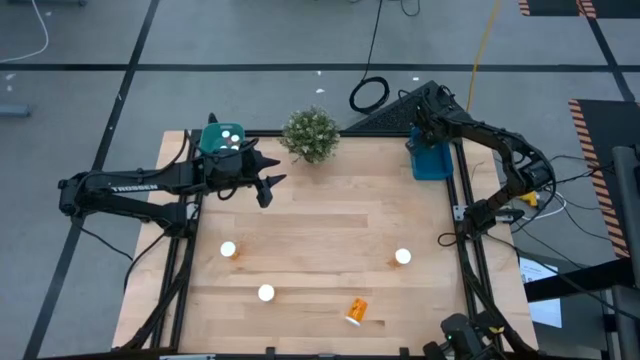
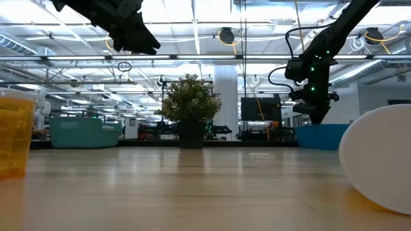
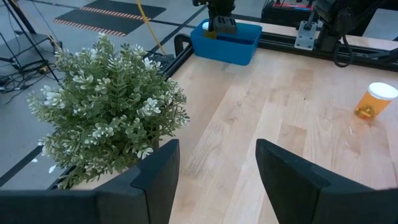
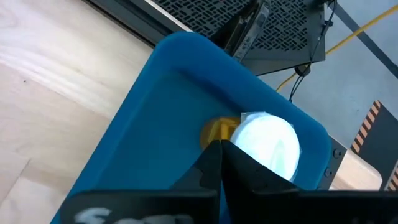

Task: Pick and place medicine bottles into bin by pill shape (circle, oval)
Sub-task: Put the big orange pill bottle into the blue bin

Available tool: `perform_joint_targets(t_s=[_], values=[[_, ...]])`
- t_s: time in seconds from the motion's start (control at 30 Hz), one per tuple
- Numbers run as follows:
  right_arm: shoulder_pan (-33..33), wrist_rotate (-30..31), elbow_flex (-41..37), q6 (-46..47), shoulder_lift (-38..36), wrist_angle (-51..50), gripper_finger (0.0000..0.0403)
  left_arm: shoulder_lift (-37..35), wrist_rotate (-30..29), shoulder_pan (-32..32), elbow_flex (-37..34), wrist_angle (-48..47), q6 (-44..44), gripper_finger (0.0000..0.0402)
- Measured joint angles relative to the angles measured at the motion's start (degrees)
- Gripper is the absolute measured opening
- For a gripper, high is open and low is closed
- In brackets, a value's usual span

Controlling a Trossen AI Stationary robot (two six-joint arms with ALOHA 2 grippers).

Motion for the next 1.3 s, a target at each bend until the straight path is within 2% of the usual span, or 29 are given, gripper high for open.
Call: perform_joint_targets(t_s=[0.1, 0.27, 0.47, 0.67, 0.83, 1.1, 1.3], values=[[0.3, -0.5, 0.0, 0.4, -0.7, -1.3, 0.0001, 0.0, 0.0, 0.0, 0.0, 0.0, 0.0, 0.0216], [3.1, -6.6, 0.0, 2.4, -5.6, -4.9, 0.0001, 0.0, 0.0, 0.0, 0.0, 0.0, 0.0, 0.0216], [12.2, -7.6, 0.0, 7.3, -15.6, -15.3, 0.0006, 0.0, 0.0, 0.0, 0.0, 0.0, 0.0, 0.0216], [29.5, -7.6, 0.0, 17.6, -24.7, -26.4, 0.0044, 0.0, 0.0, 0.0, 0.0, 1.0, 0.0, 0.0216], [47.1, -9.5, 0.0, 27.9, -27.7, -33.8, 0.0097, 0.0, 0.0, 0.0, 0.0, 1.4, -0.4, 0.0216], [71.2, -10.6, 0.0, 42.2, -26.3, -35.7, 0.0178, 0.0, 0.0, 0.0, 0.0, 1.2, -1.5, 0.0216], [83.3, -8.7, 0.0, 45.1, -21.4, -34.3, 0.0225, 0.0, 0.0, 0.0, 0.0, 1.1, -2.0, 0.0216]])
